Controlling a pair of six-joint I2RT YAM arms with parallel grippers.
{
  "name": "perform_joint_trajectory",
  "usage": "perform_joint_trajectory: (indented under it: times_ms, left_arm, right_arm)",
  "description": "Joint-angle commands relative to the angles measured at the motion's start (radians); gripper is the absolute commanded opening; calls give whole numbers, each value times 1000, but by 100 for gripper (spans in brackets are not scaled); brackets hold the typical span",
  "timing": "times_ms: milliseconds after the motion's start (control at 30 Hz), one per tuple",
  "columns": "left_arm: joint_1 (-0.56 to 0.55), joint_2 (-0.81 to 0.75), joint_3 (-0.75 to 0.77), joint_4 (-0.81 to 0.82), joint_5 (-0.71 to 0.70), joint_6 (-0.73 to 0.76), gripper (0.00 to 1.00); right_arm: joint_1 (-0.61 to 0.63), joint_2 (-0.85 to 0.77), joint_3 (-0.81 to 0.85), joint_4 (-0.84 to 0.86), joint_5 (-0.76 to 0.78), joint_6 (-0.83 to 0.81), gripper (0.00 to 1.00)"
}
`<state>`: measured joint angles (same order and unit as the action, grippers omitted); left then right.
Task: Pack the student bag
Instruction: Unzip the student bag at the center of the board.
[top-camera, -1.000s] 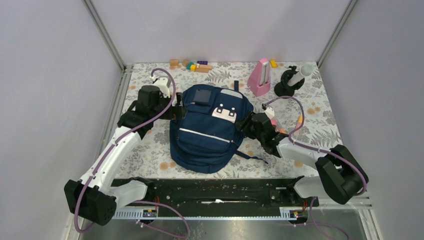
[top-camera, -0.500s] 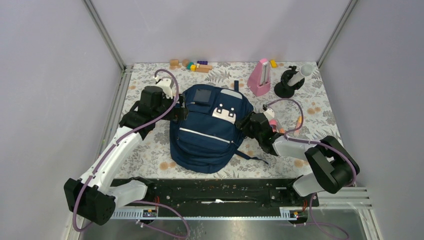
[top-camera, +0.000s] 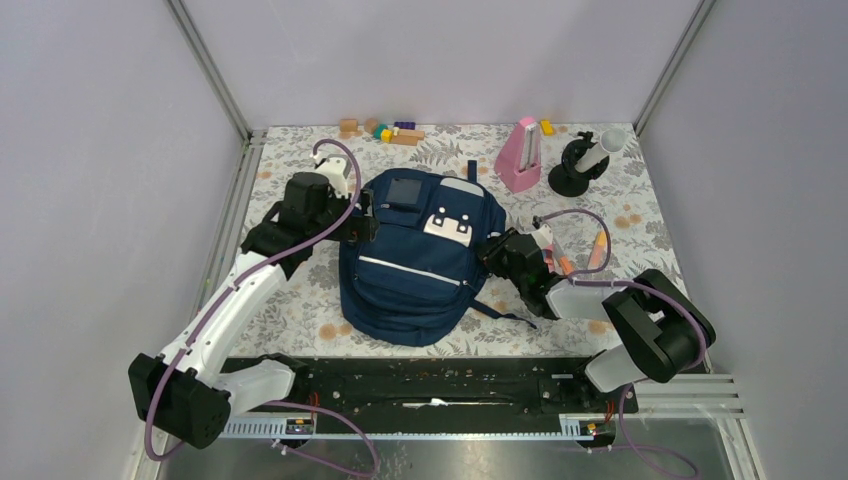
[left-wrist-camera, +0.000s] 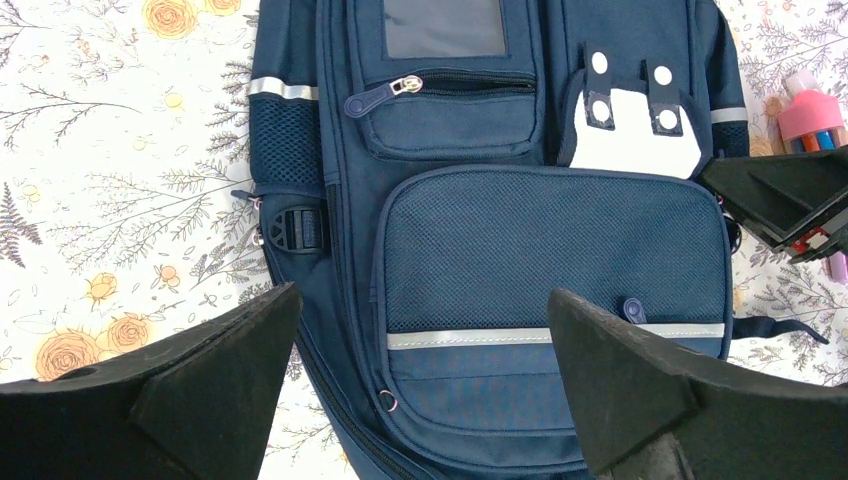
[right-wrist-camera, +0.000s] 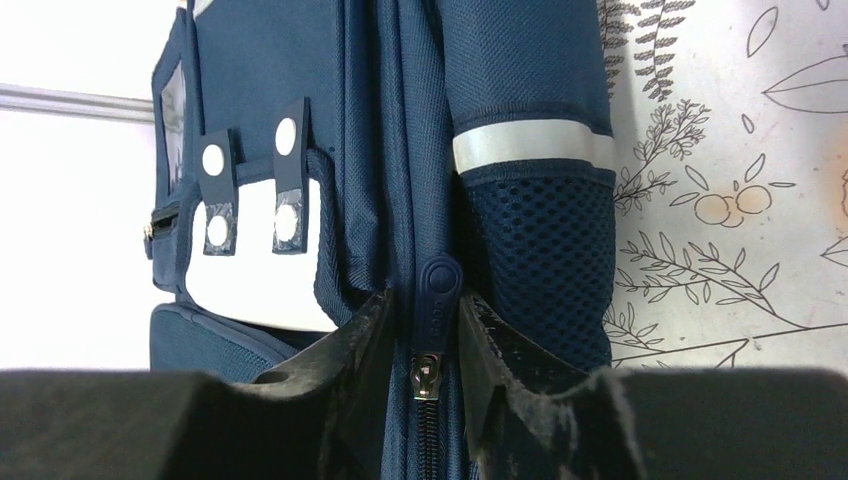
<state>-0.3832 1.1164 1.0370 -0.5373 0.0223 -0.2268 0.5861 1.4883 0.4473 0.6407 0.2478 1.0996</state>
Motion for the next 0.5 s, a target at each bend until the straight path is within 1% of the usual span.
perform_joint_trajectory:
  times_ms: [0, 100, 200, 333, 400, 467]
  left_arm:
    - [-17, 5, 0, 32, -17, 27, 98]
    - [-33, 5, -1, 34, -19, 35, 98]
    - [-44, 10, -3, 34, -46, 40, 98]
    - [-51, 11, -3, 33, -55, 43, 98]
    - [-55, 11, -3, 33, -60, 44, 99]
    - [-58, 12, -5, 33, -62, 46, 98]
  right_arm:
    - [-3, -41, 3, 2, 98, -35, 40]
    - [-6, -38, 15, 1, 105, -70, 45]
    - [-8, -28, 25, -4, 110, -90, 46]
    - [-14, -15, 33, -4, 107, -94, 42]
    - [-14, -19, 25, -5, 122, -88, 36]
    - [-16, -23, 19, -4, 140, -83, 33]
